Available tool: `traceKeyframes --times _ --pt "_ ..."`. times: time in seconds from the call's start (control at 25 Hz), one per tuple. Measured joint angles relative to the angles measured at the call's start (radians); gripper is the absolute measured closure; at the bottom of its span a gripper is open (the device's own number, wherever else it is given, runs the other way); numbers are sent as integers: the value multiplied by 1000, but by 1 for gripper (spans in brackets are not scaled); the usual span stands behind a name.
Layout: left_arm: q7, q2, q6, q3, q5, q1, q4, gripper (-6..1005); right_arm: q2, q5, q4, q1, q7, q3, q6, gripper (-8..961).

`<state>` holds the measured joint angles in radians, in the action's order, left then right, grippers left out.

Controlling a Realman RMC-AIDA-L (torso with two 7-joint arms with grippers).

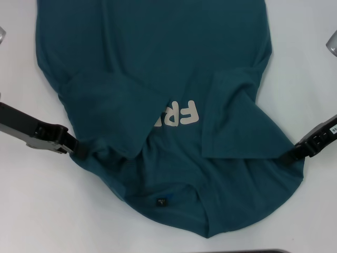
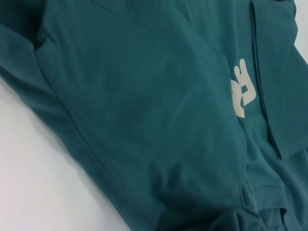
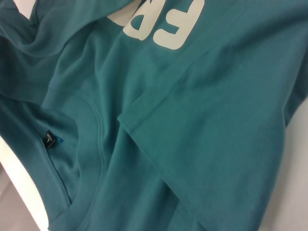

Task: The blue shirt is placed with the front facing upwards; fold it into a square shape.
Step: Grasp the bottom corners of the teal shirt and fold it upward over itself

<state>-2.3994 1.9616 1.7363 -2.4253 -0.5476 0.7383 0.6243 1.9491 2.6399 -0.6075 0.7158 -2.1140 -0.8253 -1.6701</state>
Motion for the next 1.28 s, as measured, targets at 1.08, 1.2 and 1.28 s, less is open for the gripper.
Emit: traceKeyframes --times 1.08,1.2,1.28 --pt "57 -31 0 -54 0 -95 0 963 -24 0 -7 -9 -21 27 8 935" --pt "59 -34 -1 -55 0 -105 0 963 -26 0 -11 -13 -27 28 15 935" --pt "59 -37 -2 -55 0 -110 0 963 -30 0 -12 -17 -35 28 22 934"
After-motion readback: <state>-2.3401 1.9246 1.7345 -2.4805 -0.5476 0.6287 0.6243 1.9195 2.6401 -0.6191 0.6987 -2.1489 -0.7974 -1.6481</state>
